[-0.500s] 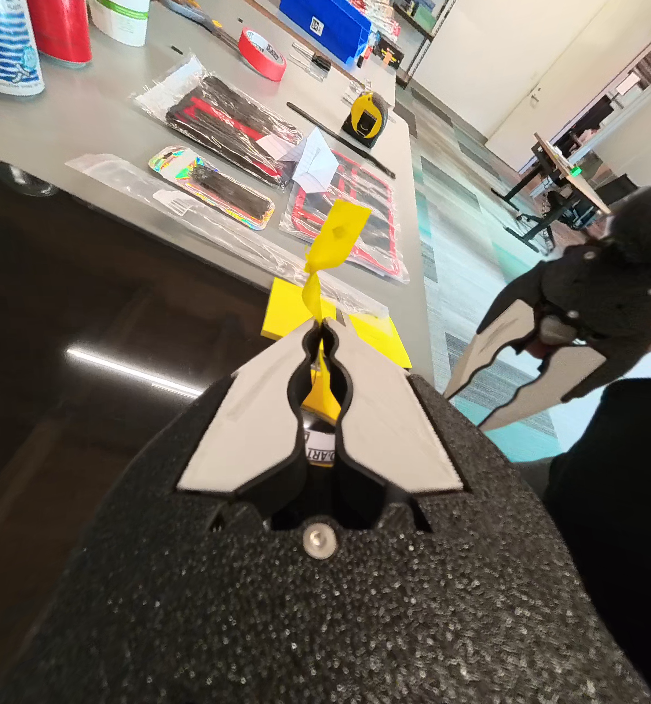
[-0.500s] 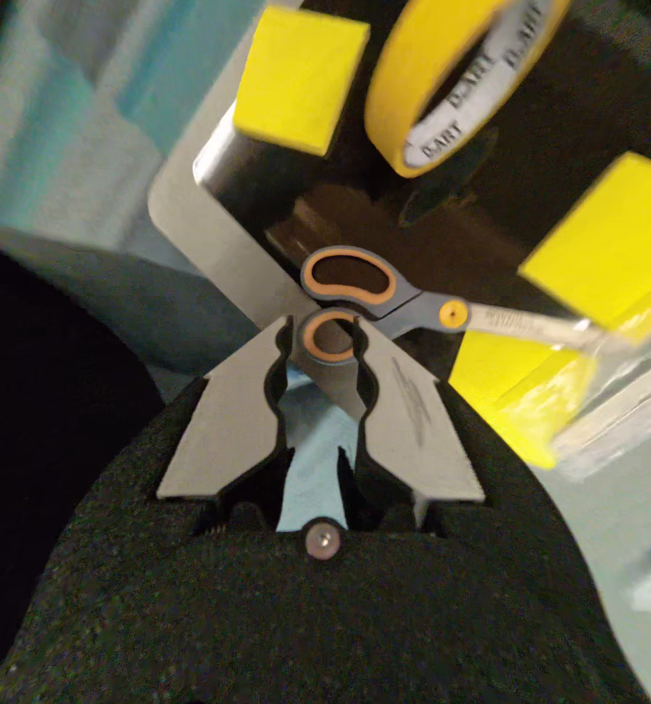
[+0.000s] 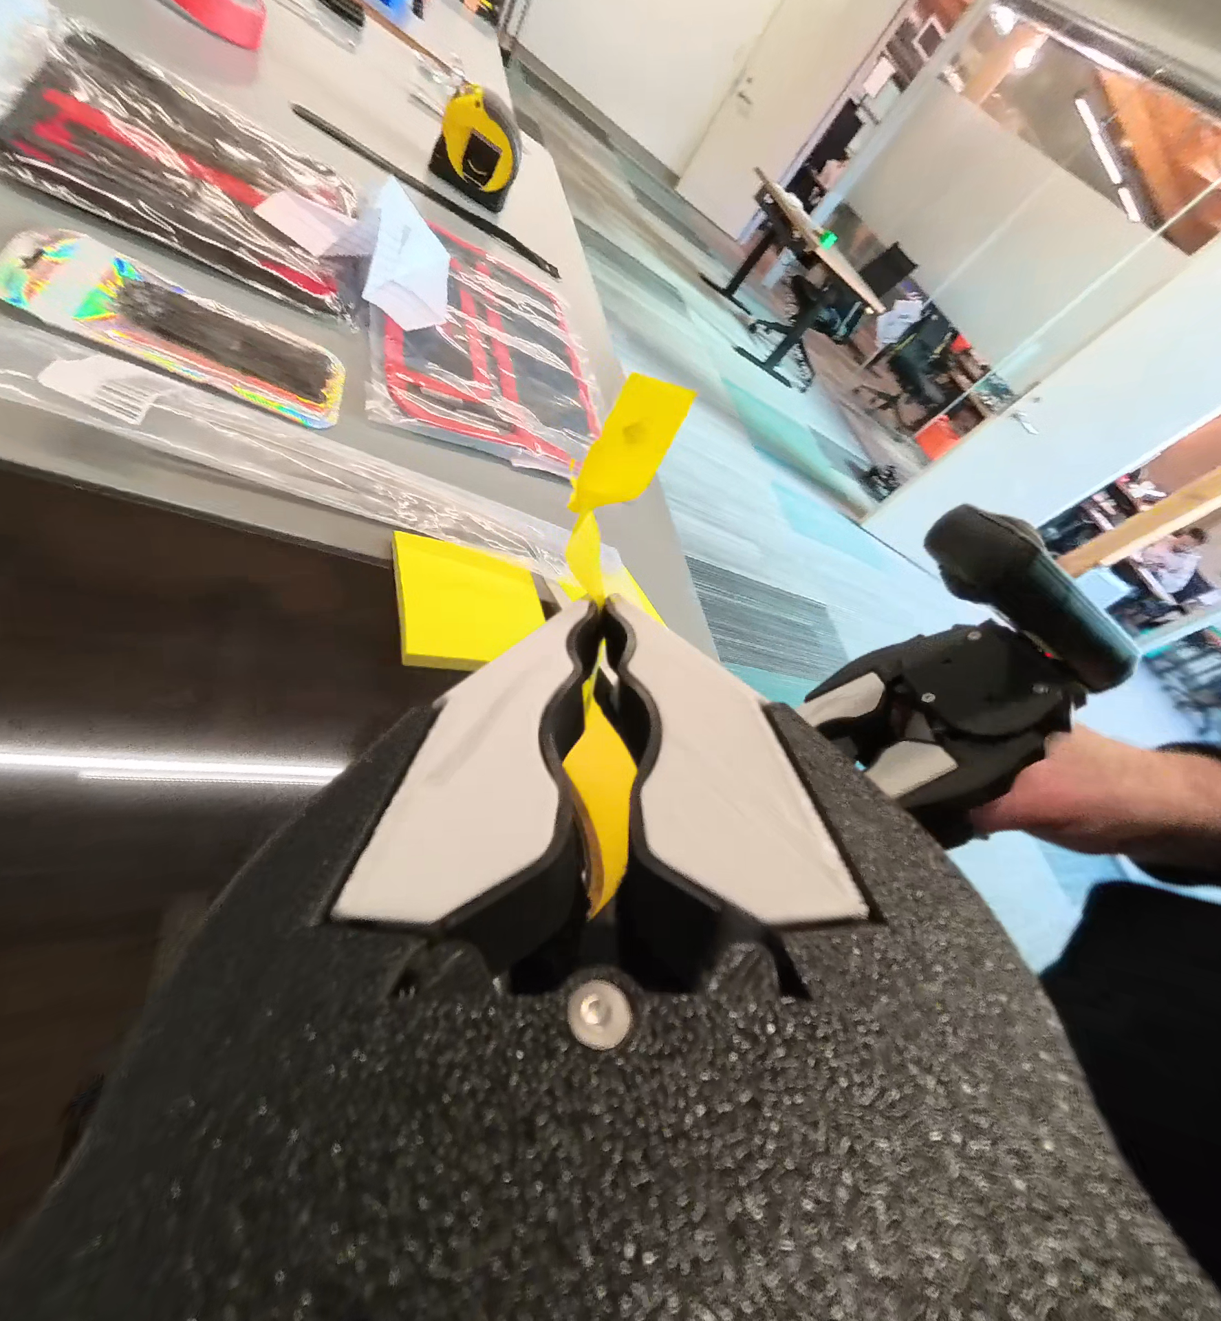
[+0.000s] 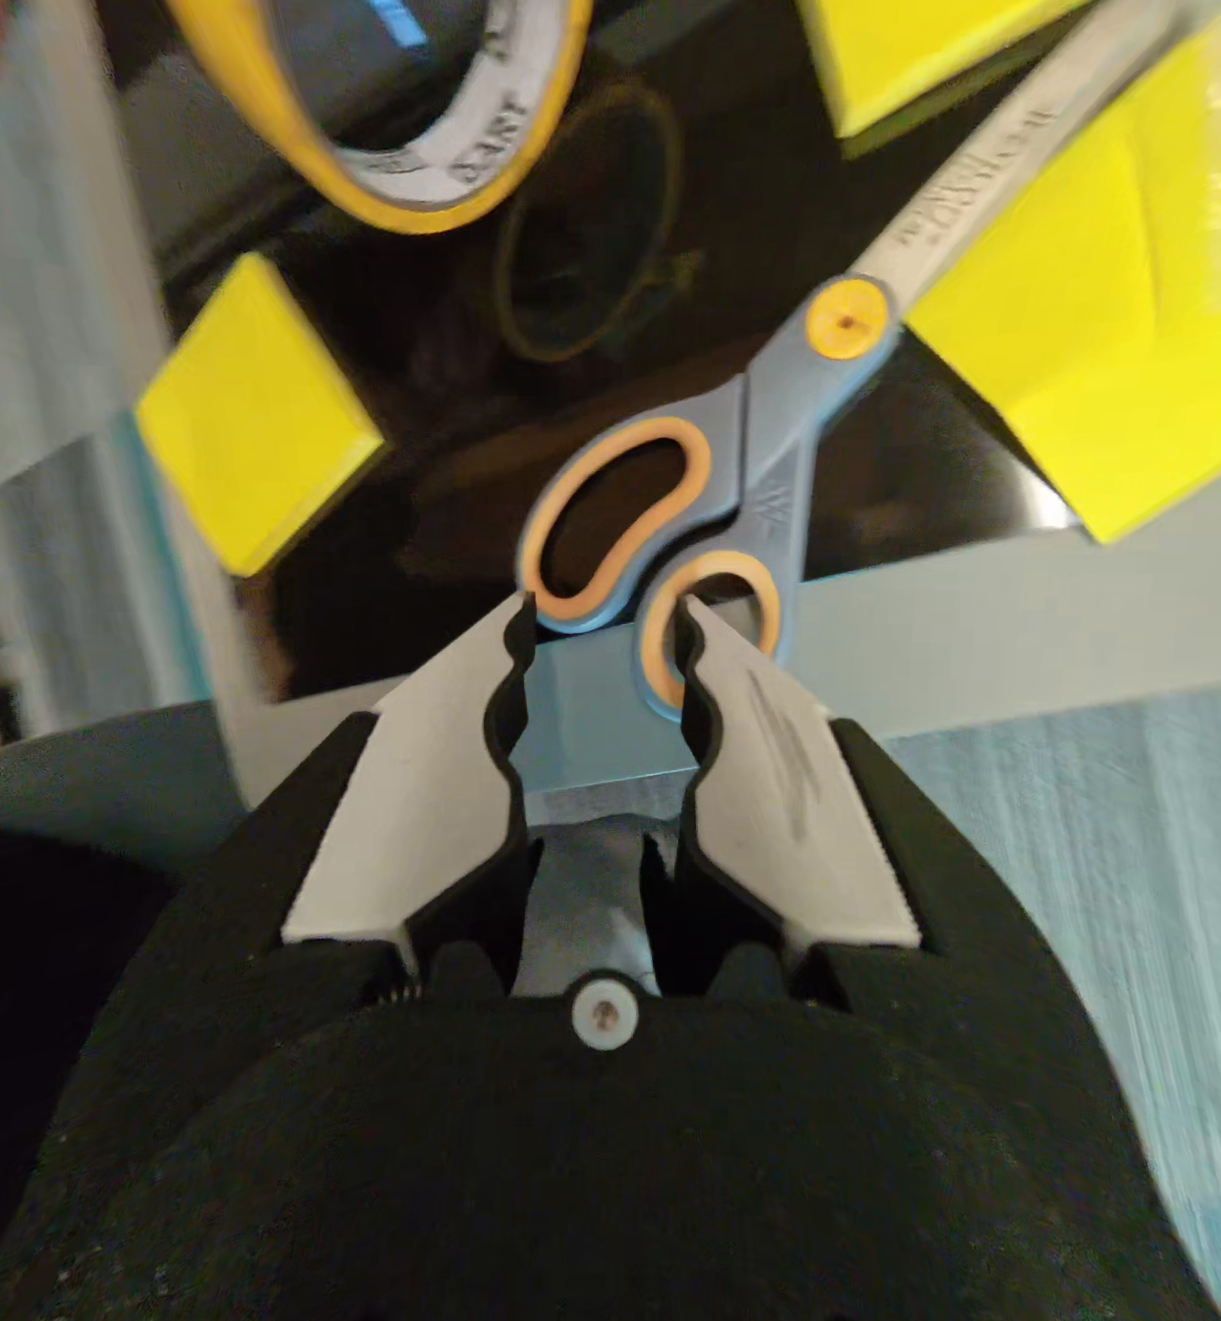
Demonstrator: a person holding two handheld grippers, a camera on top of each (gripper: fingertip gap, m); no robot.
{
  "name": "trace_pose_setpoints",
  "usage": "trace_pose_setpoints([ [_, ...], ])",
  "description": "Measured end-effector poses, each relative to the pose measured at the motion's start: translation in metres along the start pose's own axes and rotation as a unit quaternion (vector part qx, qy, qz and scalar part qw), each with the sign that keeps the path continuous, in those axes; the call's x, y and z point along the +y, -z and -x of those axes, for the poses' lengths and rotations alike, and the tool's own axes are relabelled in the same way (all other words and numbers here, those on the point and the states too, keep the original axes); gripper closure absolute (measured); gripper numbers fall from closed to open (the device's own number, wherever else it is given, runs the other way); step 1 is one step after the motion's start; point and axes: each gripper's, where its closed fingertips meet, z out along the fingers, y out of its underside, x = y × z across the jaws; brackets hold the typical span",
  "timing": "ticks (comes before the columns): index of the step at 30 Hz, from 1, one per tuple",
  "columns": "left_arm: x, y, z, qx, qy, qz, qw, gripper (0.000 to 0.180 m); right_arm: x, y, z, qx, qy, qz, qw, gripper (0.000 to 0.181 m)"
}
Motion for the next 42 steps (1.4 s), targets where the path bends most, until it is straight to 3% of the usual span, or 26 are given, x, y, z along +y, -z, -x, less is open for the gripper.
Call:
trace_pose_setpoints([
  [4,0.002,0.005,-0.001,0.033,0.004,0.007,0.999,0.18,0.006,-0.009,-0.004,0.097,-0.037,-0.035,0.994,0.144],
  [8,0.005,0.007,-0.01,0.061,-0.01,0.029,0.998,0.18,0.011,-0.01,-0.012,0.164,0.002,-0.026,0.986,0.154],
  [12,0.003,0.009,-0.015,0.076,-0.017,0.037,0.996,0.18,0.026,-0.001,-0.02,0.163,0.047,0.008,0.986,0.156],
  [16,0.003,0.009,-0.017,0.08,-0.018,0.043,0.996,0.18,0.028,0.001,-0.019,0.135,0.062,-0.011,0.989,0.151],
  [18,0.006,0.008,-0.017,0.083,-0.017,0.05,0.995,0.18,0.025,0.0,-0.017,0.113,0.02,-0.035,0.993,0.139],
  [20,0.009,0.006,-0.017,0.082,-0.017,0.054,0.995,0.18,0.023,-0.001,-0.017,0.115,0.005,-0.05,0.992,0.139],
  [23,0.011,0.002,-0.018,0.083,-0.013,0.058,0.995,0.18,0.029,0.002,-0.027,0.161,0.022,-0.043,0.986,0.155],
  [26,0.009,-0.002,-0.02,0.084,-0.02,0.061,0.994,0.18,0.038,0.007,-0.028,0.181,0.054,-0.037,0.981,0.156],
  [42,0.012,-0.02,-0.025,0.088,-0.024,0.084,0.992,0.18,0.065,-0.001,-0.047,0.115,-0.007,-0.057,0.992,0.142],
])
